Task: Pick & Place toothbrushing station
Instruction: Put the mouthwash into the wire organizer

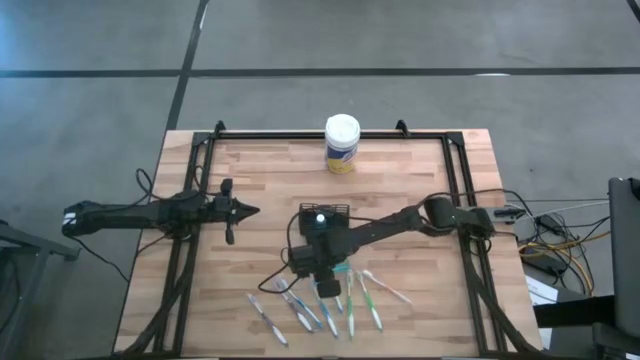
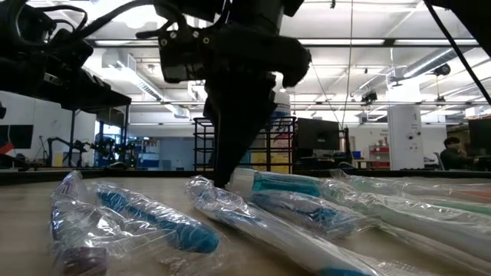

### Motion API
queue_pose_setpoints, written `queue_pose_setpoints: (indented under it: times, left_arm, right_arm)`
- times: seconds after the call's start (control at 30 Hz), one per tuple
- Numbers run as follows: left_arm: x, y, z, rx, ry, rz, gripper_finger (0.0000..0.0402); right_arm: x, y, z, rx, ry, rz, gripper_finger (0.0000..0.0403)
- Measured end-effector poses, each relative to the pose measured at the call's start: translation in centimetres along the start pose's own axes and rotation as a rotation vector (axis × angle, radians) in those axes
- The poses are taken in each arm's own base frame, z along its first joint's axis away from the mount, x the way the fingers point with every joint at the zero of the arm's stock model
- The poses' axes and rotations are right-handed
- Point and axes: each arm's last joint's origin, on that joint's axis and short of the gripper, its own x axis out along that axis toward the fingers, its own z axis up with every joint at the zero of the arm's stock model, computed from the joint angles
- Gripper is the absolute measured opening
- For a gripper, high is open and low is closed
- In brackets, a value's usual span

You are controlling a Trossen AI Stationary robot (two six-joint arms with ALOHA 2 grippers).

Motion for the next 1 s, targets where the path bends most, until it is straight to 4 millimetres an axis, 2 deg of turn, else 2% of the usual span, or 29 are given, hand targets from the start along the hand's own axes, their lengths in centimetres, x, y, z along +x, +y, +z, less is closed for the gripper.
queue_pose_setpoints:
  times: [0.13,0.3,0.5,0.6,0.77,1.0]
  left_arm:
    - [0.0,0.0,0.0,0.000,0.000,0.000,0.0012]
    - [0.0,0.0,0.0,0.000,0.000,0.000,0.0012]
    - [0.0,0.0,0.0,-0.010,0.000,0.000,0.0012]
    - [0.0,0.0,0.0,-0.018,0.000,0.000,0.0012]
    - [0.0,0.0,0.0,-0.018,0.001,-0.001,0.0012]
    - [0.0,0.0,0.0,-0.018,0.001,-0.001,0.0012]
  right_arm:
    - [-1.0,0.1,0.1,-0.001,-0.021,0.001,0.0126]
    - [-2.4,0.1,0.1,0.002,-0.045,-0.007,0.0160]
    - [-0.8,-0.1,-1.2,0.032,0.024,-0.024,0.0199]
    - [-0.3,-0.2,-1.3,0.042,-0.003,-0.022,0.0208]
    - [0.1,-0.3,-1.6,0.043,0.000,-0.021,0.0205]
    - [0.4,-0.4,-1.8,0.044,0.011,-0.021,0.0169]
